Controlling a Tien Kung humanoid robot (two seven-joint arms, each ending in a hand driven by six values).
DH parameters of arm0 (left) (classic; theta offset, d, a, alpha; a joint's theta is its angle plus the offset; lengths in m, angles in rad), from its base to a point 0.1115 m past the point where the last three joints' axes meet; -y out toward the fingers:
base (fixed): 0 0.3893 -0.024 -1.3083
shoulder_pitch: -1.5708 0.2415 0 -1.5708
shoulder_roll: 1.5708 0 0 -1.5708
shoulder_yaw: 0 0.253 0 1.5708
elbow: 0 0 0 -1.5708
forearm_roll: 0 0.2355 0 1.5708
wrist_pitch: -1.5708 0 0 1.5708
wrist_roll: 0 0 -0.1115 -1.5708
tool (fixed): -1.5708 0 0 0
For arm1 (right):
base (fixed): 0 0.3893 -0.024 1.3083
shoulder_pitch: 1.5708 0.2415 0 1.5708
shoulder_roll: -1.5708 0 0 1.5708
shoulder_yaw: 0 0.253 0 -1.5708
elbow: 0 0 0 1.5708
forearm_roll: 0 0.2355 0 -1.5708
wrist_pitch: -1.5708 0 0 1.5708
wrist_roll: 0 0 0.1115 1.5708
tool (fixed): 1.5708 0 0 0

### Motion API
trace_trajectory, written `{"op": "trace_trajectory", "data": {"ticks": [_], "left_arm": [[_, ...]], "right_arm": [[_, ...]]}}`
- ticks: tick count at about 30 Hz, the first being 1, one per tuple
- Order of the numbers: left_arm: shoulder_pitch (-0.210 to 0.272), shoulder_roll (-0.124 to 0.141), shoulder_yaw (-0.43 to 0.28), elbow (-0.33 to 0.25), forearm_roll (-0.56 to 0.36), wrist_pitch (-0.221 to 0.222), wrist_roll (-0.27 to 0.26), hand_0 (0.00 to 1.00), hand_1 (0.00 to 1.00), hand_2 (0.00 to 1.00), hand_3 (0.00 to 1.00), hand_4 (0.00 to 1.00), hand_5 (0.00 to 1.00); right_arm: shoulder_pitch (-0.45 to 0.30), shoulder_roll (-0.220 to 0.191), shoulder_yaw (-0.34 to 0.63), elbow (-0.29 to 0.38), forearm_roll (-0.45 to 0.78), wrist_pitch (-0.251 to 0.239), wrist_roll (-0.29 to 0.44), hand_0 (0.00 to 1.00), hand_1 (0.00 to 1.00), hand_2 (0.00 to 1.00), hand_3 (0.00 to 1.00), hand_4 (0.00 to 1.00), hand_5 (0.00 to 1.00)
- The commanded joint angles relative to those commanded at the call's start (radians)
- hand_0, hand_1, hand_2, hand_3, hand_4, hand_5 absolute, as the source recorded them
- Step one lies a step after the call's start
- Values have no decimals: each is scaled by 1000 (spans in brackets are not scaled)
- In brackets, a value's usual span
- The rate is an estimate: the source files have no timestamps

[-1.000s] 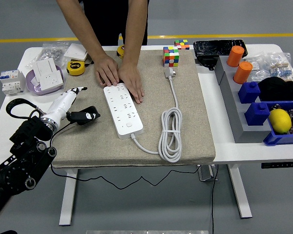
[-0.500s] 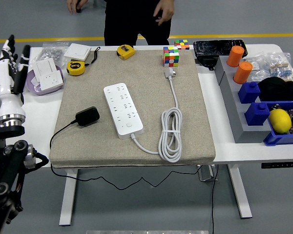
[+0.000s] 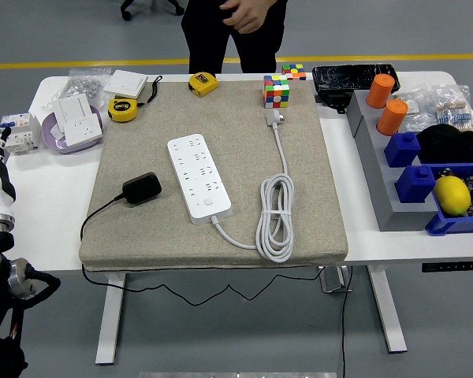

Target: Pick up the plug,place it near the board,insert it into the board,press the button

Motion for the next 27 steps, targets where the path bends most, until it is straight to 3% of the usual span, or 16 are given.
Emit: {"op": "trace_trajectory", "data": {"ticks": [15,27], "left_arm": [[18,0,-89,-9,71,3,4,896,988,934,919,998,905],[22,0,-93,-6,105,-5,16,910,994,937,925,998,903]], "right_arm": [[-2,-2,-10,0,3,0,-1,802,722,715,623,954,664],[1,-5,-16,0,4,-1,-2,803,722,715,625,957,667]]}}
